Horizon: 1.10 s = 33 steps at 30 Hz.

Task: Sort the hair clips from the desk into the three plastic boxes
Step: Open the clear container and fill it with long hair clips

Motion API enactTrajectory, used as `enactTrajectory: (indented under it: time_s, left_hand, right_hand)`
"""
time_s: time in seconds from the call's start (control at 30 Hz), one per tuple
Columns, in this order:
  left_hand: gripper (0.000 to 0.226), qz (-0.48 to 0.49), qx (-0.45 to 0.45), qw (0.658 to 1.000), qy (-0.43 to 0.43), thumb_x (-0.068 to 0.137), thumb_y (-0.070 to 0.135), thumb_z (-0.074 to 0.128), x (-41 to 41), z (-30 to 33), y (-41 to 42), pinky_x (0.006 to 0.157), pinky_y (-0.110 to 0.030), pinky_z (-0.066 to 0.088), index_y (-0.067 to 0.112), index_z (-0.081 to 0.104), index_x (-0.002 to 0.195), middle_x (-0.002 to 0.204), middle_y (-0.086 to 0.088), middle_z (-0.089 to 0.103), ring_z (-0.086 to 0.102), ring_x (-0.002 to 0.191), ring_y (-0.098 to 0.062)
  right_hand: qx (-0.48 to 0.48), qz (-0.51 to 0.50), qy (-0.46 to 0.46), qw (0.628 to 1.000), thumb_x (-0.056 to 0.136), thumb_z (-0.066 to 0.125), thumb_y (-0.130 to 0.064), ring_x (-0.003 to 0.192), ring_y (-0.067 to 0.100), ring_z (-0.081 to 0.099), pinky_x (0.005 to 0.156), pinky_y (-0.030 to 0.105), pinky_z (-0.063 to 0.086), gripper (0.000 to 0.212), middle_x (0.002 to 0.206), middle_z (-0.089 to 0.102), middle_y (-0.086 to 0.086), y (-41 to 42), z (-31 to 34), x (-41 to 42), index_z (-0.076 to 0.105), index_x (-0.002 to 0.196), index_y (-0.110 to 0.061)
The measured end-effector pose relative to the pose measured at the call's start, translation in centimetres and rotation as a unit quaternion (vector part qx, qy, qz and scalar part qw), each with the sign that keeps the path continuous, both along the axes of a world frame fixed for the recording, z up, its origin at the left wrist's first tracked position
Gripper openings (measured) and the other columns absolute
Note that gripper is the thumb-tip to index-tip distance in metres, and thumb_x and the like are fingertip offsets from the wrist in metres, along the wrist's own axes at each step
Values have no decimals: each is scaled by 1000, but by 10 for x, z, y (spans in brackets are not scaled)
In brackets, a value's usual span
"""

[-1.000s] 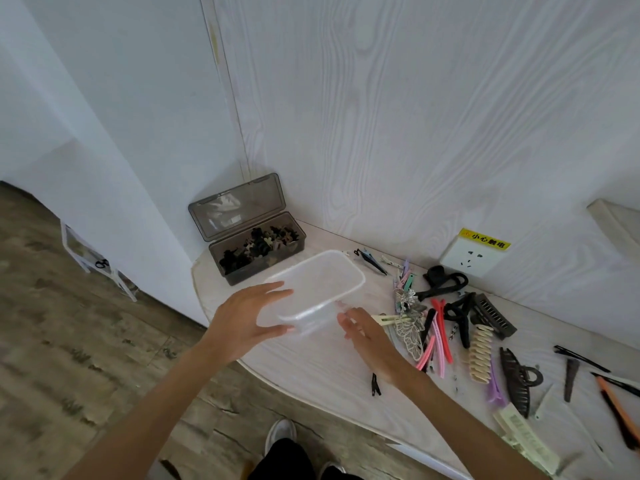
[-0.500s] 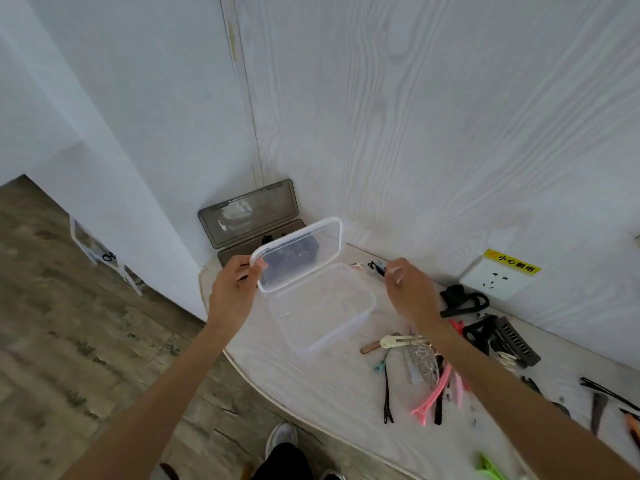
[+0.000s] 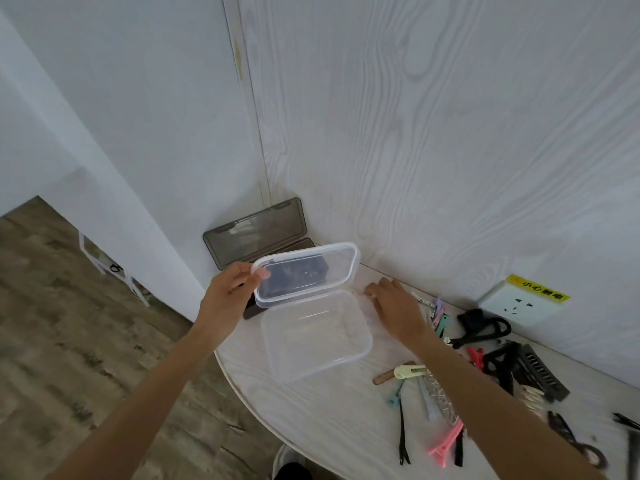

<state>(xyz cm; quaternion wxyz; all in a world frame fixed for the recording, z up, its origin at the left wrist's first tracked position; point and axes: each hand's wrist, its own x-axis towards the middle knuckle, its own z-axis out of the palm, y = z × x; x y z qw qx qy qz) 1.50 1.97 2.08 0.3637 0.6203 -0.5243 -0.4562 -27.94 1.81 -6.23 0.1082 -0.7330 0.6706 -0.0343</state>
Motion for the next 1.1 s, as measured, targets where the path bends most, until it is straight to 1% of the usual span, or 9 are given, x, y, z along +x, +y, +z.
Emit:
enactTrajectory:
  time_s: [0.13, 0.23, 0.47, 0.53, 0.6, 0.73, 0.9, 1.03, 1.1]
  left_hand:
    - [21, -13, 0, 1000, 6, 83, 42, 64, -22, 6, -21, 98, -43, 47, 25, 66, 95, 101, 5, 70, 63, 101, -15]
    - [22, -32, -7, 999, 10, 87, 33, 62, -46, 8, -36, 97, -42, 47, 16, 65, 100, 101, 1, 69, 63, 101, -19]
    - [20, -51, -23, 998, 38, 93, 28, 53, -101, 9, -62, 88, -31, 49, 11, 59, 103, 95, 2, 64, 61, 94, -15]
    - [24, -43, -20, 997, 58, 93, 27, 54, -114, 9, -66, 80, -24, 47, 9, 58, 108, 94, 2, 63, 60, 91, -12]
    - [28, -34, -15, 997, 63, 93, 29, 55, -123, 7, -70, 84, -27, 46, 8, 58, 112, 97, 0, 62, 58, 93, -14]
    - [28, -16, -15, 998, 59, 93, 27, 55, -141, 0, -72, 83, -29, 42, 7, 59, 112, 100, -4, 61, 56, 95, -16]
    - [17, -13, -21, 999, 39, 94, 26, 52, -159, 0, -74, 73, -24, 39, 13, 58, 104, 93, -5, 57, 53, 88, -16]
    - [30, -26, 13, 999, 40, 93, 28, 55, -152, -1, -77, 86, -26, 38, 8, 58, 114, 108, -6, 60, 54, 102, -18]
    - [33, -26, 18, 999, 36, 92, 29, 55, -147, -1, -78, 92, -31, 40, 8, 58, 118, 112, -6, 60, 55, 108, -21]
  right_hand:
    - [26, 14, -31, 999, 94, 43, -13, 103, 23, 56, 86, 32, 43, 25, 109, 59, 6, 22, 1, -24, 61, 112, -14]
    - [26, -55, -101, 993, 93, 46, -12, 103, 18, 58, 97, 33, 40, 25, 108, 62, 3, 38, 9, -42, 65, 108, -16]
    - [-95, -227, -240, 939, 81, 63, -1, 80, 20, 63, 78, 33, 51, 21, 89, 62, 5, 64, 39, -78, 74, 91, -15]
    - [-114, -240, -250, 931, 81, 64, -2, 76, 8, 59, 74, 23, 50, 21, 89, 61, 1, 73, 46, -86, 74, 91, -18]
    - [-129, -264, -261, 920, 84, 63, -5, 75, 0, 55, 72, 12, 44, 20, 89, 59, -2, 80, 56, -90, 72, 93, -19]
    - [-203, -304, -337, 868, 83, 64, -3, 78, 9, 62, 72, 7, 47, 19, 89, 60, 2, 84, 82, -82, 72, 93, -17]
    - [-193, -333, -460, 800, 82, 66, -5, 69, -2, 62, 63, 4, 45, 17, 89, 66, 5, 66, 89, -48, 71, 91, -20]
    - [-160, -327, -430, 826, 83, 65, -8, 77, 5, 59, 74, 14, 47, 21, 94, 63, 4, 52, 66, -4, 67, 86, -28]
    - [-120, -287, -390, 867, 84, 61, -7, 80, 6, 58, 77, 16, 47, 21, 96, 61, 1, 50, 54, 6, 66, 88, -27]
